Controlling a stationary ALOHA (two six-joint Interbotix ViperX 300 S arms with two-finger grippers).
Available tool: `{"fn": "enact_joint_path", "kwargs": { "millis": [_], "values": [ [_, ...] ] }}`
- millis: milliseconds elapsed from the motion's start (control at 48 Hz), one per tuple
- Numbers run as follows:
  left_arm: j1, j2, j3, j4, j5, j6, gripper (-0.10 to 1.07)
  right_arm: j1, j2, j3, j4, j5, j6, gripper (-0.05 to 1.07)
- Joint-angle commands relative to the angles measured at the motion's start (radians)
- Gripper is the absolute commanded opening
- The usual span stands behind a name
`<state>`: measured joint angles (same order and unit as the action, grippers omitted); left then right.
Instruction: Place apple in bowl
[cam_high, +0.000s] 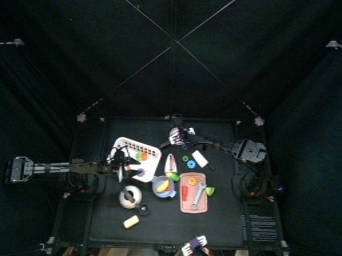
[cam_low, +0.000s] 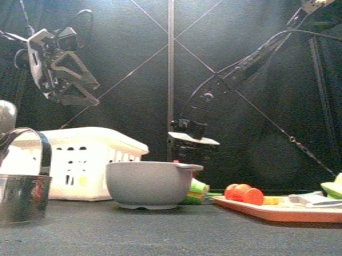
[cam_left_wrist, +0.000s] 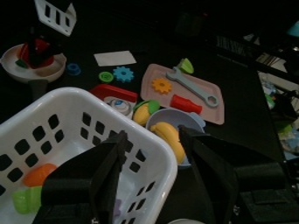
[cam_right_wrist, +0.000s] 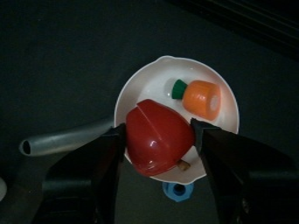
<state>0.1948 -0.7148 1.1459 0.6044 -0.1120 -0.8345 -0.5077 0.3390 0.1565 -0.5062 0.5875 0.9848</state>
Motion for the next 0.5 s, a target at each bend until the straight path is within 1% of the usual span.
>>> {"fn": "enact_joint_path", "kwargs": {
  "millis": [0,125,229,375,479],
  "values": [
    [0.002,0.002,-0.011,-0.003,-0.003,0.002,0.87,0.0,-0.051,-0.025,0.003,-0.006,-0.002,0.71],
    [0.003,0.002,-0.011,-0.003,-0.003,0.002,0.87,0.029,-0.1,-0.02,0.002,-0.002,-0.002,0.71],
    [0.003,0.002,-0.011,-0.003,-0.003,0.002,0.87,0.075,-0.153,-0.008,-0.002,-0.003,-0.002,0.71],
    [0.003,0.002,-0.009,-0.003,-0.005,0.002,0.87,0.175,-0.218,0.021,0.002,-0.017,-0.002,0.71],
    [0.003,0.002,-0.009,-0.003,-0.005,0.002,0.87,0.264,-0.236,0.041,0.002,-0.032,-0.002,0.71]
  ]
}}
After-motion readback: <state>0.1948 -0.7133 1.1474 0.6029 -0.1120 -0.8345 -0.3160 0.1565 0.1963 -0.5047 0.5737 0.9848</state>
